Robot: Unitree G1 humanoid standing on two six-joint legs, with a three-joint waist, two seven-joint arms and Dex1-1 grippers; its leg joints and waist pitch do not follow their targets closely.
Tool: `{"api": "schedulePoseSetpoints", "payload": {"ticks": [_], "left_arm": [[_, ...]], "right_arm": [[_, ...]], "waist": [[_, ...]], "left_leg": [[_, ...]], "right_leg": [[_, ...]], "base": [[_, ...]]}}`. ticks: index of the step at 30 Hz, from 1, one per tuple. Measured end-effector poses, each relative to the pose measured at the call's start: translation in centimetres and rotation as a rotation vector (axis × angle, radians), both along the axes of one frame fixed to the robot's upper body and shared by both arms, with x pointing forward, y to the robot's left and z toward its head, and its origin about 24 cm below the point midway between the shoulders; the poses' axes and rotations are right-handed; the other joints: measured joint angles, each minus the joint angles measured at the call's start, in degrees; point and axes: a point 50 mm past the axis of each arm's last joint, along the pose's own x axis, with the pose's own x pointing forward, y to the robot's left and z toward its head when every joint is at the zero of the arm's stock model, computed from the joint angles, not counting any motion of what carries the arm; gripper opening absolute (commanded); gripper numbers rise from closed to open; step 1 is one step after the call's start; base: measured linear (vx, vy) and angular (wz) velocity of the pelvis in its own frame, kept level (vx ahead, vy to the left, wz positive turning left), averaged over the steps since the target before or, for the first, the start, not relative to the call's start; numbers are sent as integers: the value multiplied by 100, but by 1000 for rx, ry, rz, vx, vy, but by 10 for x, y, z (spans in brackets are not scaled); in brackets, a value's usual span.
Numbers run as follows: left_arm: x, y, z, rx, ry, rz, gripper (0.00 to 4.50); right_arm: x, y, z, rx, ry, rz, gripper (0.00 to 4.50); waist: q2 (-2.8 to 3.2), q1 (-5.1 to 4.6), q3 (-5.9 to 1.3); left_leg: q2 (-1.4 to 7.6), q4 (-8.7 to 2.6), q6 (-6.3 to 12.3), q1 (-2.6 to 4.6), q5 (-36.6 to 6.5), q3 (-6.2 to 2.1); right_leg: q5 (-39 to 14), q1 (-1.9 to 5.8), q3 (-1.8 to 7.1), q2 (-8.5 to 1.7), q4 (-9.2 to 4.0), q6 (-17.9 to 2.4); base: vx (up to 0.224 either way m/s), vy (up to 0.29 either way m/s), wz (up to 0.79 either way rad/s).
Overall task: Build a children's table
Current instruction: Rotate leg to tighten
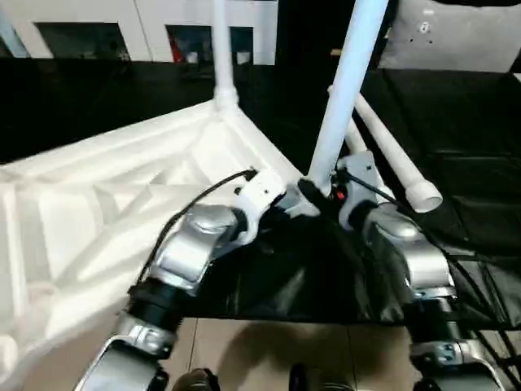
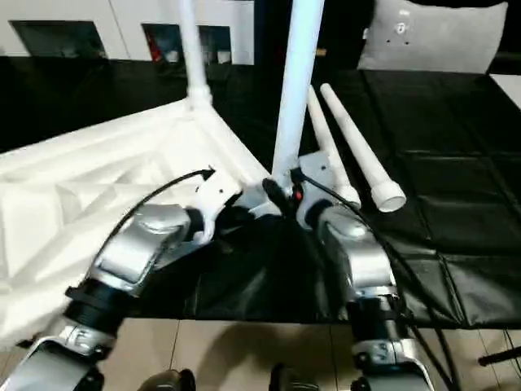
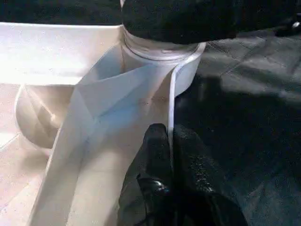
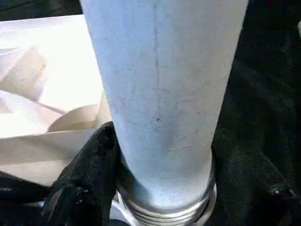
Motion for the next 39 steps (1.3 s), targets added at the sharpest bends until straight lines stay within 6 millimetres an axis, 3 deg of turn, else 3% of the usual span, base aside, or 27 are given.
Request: {"api": "schedulePoseSetpoints", "payload": {"ticks": [8,20,27,35,36,39], "left_arm": [[-1,7,2,39,-39,-43,0],[-3,43,4,99,-74,-258,0],[-13,66,5,129,-39,-493,0],[-21,70,5,162,-13,-674,0],[-22,70,6,167,-7,-697,0],[-24,71,6,168,5,-730,0]], "right_arm": [[-6,-2,0,25,-37,43,361],[-22,-35,7,-68,-68,375,442],[-35,-53,14,-128,-11,645,442],[-43,-47,15,-223,-23,855,442],[-44,-47,15,-228,-19,883,416],[-47,-45,13,-224,0,937,396]], "waist": [[3,6,2],[1,46,6],[-4,148,9],[-38,244,12],[-45,253,14],[-56,279,13]], "left_leg": [[3,-11,1,-4,0,-4],[3,-4,34,-26,15,-7],[5,3,36,-24,15,-10],[6,23,39,-25,12,-9],[6,23,38,-24,12,-8],[8,23,39,-23,12,-8]], "right_leg": [[7,-17,-8,2,-1,-13],[8,-29,-9,1,-6,-14],[8,-25,-13,2,-5,-15],[10,-18,-11,-2,3,-18],[10,-18,-11,-2,5,-18],[10,-19,-11,-1,8,-18]], "base": [[0,0,0],[0,0,0],[0,0,0],[0,0,0],[0,0,0],[0,0,0]]}}
